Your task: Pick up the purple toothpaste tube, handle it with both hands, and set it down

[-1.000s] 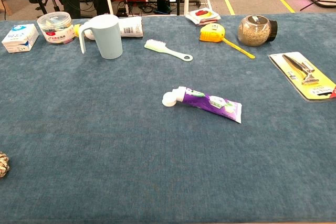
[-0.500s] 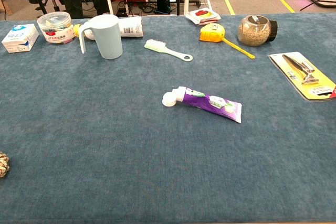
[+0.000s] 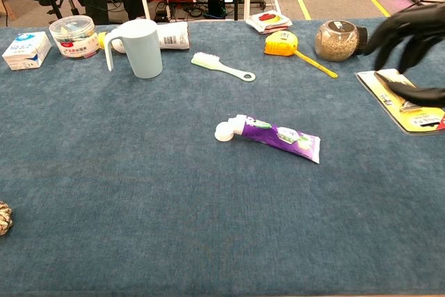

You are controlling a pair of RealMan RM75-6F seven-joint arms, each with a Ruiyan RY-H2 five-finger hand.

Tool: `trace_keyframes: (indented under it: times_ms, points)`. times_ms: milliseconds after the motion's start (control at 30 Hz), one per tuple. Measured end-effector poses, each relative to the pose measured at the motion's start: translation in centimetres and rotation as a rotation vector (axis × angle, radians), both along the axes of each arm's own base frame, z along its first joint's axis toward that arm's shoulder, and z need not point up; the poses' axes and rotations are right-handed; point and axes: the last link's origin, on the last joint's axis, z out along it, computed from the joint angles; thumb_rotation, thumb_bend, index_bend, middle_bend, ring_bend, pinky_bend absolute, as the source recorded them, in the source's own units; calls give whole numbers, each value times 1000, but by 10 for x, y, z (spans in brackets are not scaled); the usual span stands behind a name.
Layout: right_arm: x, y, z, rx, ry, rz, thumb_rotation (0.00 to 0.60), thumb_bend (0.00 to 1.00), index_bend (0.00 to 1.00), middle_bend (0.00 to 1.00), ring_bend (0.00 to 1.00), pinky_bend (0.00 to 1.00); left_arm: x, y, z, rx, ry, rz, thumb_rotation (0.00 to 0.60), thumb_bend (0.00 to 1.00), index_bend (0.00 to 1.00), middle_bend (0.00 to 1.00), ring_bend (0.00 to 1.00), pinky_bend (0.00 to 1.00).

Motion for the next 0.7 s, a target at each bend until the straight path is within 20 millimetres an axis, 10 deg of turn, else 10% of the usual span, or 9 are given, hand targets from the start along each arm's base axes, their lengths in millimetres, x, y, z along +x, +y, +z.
trace_keyframes:
  times_ms: [700]
  points:
    - [57,-52,-93,100,173,49,357,367,199,343,353,278,-21,6,7,3,-3,58,600,197,353,312,265,399]
